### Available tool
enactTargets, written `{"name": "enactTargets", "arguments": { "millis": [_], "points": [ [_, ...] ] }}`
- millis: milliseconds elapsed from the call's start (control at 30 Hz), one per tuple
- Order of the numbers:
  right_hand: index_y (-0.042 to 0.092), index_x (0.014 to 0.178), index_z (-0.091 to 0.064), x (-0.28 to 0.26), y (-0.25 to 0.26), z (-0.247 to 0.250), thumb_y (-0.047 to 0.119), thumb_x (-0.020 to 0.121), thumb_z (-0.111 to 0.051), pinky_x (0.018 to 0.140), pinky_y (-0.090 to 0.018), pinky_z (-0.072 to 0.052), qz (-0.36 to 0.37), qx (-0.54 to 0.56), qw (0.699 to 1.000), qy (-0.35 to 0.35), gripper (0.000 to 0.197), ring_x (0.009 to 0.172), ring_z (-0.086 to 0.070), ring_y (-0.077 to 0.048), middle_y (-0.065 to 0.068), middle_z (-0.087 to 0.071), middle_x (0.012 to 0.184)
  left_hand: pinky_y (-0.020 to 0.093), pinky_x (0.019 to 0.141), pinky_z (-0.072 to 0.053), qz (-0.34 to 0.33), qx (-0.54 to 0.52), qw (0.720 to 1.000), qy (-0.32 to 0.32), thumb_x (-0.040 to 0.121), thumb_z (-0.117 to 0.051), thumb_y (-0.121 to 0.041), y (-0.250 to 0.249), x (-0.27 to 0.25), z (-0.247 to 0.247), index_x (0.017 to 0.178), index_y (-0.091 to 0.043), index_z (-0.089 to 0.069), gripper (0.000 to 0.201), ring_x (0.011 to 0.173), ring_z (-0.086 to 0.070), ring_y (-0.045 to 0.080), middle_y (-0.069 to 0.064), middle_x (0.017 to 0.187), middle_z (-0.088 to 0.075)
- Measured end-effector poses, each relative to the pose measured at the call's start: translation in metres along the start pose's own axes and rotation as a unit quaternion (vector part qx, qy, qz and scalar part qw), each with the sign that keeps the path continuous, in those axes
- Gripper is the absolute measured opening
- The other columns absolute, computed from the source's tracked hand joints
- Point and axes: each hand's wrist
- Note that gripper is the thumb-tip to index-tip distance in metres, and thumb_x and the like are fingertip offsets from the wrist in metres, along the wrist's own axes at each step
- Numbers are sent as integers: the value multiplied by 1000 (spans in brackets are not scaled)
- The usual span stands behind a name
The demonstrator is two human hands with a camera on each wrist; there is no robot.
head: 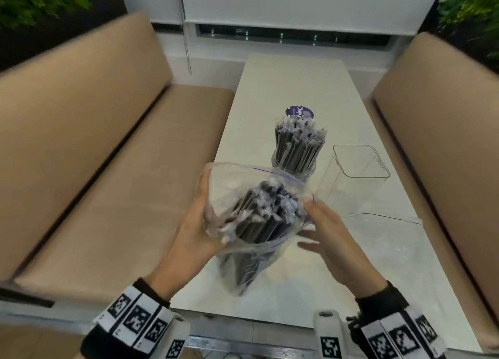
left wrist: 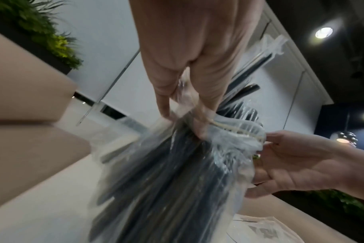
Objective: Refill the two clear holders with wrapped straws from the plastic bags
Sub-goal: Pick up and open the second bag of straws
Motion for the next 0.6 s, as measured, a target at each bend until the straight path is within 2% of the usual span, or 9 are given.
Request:
{"name": "enactTargets", "arguments": {
  "millis": [33, 100, 133, 200, 233, 333, 400, 500, 600],
  "points": [
    [20, 116, -63, -2, -2, 0, 44, 101, -43, 84, -43, -54, -30, 26, 999, 20, 34, 96, -68, -29, -7, -68, 112, 9, 93, -43, 8, 18, 1000, -10, 68, -82, -25, 4, -2, -2, 140, -56, 0, 113, 123, -42, -18, 11, 144, -40],
    [15, 108, -67, -3, -2, -2, 36, 104, -41, 73, -42, -56, -60, 99, 993, 31, 34, 83, -70, -30, -13, -71, 103, 32, 110, -33, 11, 72, 997, 1, 62, -85, -42, 17, -6, 0, 141, -60, 13, 127, 120, -29, -24, -31, 143, -26],
    [11, 98, -67, -3, -1, -2, 31, 104, -40, 70, -41, -56, -64, 131, 989, 29, 34, 77, -69, -28, -14, -71, 96, 37, 111, -31, 16, 81, 996, 15, 62, -86, -43, 20, -7, 1, 140, -59, 17, 131, 123, -26, -22, -46, 136, -15],
    [8, 81, -59, 1, -1, -2, 21, 104, -39, 63, -37, -56, -55, 183, 981, 22, 33, 61, -68, -20, -9, -68, 76, 45, 113, -34, 6, 52, 997, 56, 57, -85, -53, 23, -7, 0, 140, -59, 21, 134, 142, -25, 0, -52, 140, -9],
    [8, 78, -55, 3, 0, -3, 18, 104, -38, 57, -33, -55, -49, 203, 978, 14, 33, 52, -66, -15, -6, -66, 65, 44, 112, -37, 6, 23, 997, 70, 56, -82, -59, 22, -7, 1, 139, -60, 20, 132, 144, -29, 10, -50, 142, -15],
    [7, 76, -50, 9, -4, -8, 15, 106, -34, 40, -20, -50, -49, 236, 970, 0, 35, 41, -62, -11, -3, -63, 50, 18, 94, -50, -9, 9, 998, 63, 68, -76, -54, 10, -8, 5, 131, -74, 11, 110, 130, -47, 2, -60, 128, -28],
    [7, 82, -53, 11, -10, -9, 20, 107, -35, 42, -21, -50, -44, 225, 973, 7, 33, 45, -64, -13, -5, -66, 55, 23, 88, -52, -35, 80, 995, 41, 69, -74, -45, 12, -8, 5, 131, -74, 11, 109, 114, -60, 4, -52, 130, -34],
    [14, 97, -64, 16, -17, -15, 31, 104, -43, 72, -37, -56, -22, 180, 983, 15, 28, 86, -70, -24, -14, -73, 98, 45, 103, -39, 2, 157, 987, 17, 61, -82, -47, 31, -4, -3, 142, -57, 18, 129, 126, -48, 31, 5, 141, -49],
    [18, 109, -69, 19, -15, -28, 35, 91, -62, 102, -51, -49, -31, 155, 985, 75, 26, 115, -65, -30, -14, -69, 123, 42, 104, -27, 76, 172, 982, -12, 44, -84, -63, 54, 2, -17, 144, -52, 19, 144, 130, -44, 26, 5, 139, -51]
  ]
}}
Point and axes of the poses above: each hand's wrist, its own x-axis towards the middle knuckle, its own z-axis out of the back of the hand, y = z × x
